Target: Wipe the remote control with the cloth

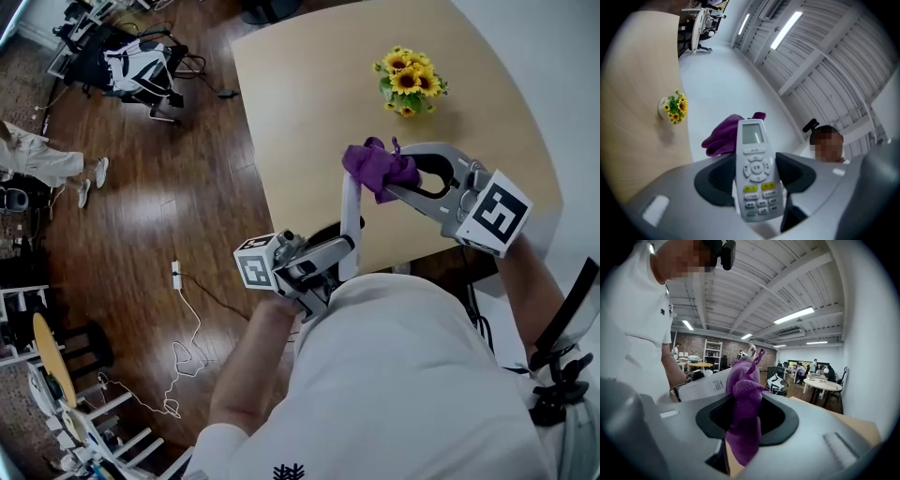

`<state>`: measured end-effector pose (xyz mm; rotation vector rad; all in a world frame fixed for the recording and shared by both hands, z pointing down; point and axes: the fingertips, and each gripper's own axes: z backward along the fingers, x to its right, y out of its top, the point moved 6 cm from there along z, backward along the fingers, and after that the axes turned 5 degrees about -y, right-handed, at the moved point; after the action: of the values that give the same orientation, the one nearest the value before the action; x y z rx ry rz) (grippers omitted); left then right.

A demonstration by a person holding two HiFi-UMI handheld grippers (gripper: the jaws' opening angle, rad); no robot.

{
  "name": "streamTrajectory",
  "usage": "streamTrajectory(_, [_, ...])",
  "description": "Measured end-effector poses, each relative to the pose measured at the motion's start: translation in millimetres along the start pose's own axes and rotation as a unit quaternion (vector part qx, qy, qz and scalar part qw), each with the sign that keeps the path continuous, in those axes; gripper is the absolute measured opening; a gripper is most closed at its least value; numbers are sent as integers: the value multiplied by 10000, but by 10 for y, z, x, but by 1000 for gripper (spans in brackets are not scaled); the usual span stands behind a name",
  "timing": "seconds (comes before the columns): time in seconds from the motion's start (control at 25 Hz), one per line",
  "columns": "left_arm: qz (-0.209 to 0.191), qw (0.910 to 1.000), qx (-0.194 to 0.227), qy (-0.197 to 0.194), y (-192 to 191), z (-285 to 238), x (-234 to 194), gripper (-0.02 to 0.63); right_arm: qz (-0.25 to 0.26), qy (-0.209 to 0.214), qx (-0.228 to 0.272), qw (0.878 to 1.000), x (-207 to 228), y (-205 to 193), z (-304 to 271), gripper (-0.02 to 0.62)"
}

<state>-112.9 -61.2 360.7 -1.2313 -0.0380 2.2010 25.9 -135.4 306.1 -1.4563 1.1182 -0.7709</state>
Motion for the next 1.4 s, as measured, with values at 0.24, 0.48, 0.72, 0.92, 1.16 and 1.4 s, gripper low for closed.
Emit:
streamTrajectory(0.24, [-37, 10000, 43, 55, 20, 9, -1, 281, -82, -320, 67, 9994, 96, -38, 93, 124])
streamTrajectory(0.48, [-145, 9988, 236, 404, 108, 174, -111, 281, -395, -355, -104, 9985, -73, -266, 192, 124])
streamTrajectory(0.72, [-655, 9883, 118, 1373, 193, 258, -329, 282, -916, -624, -628, 9919, -263, -824, 370, 124])
streamTrajectory(0.92, [-1181, 9584, -212, 2588, 206, 395, -713, 281, -1403, -975, -993, 9803, -331, -1227, 604, 124])
streamTrajectory(1.16, [-1479, 9147, -795, 3677, 142, 426, -1312, 282, -1828, -1361, -1344, 9644, -334, -1567, 913, 124])
streamTrajectory(1.4, [-1464, 8493, -1154, 4938, 85, 453, -1955, 282, -2102, -1548, -1356, 9558, -305, -1709, 1148, 124])
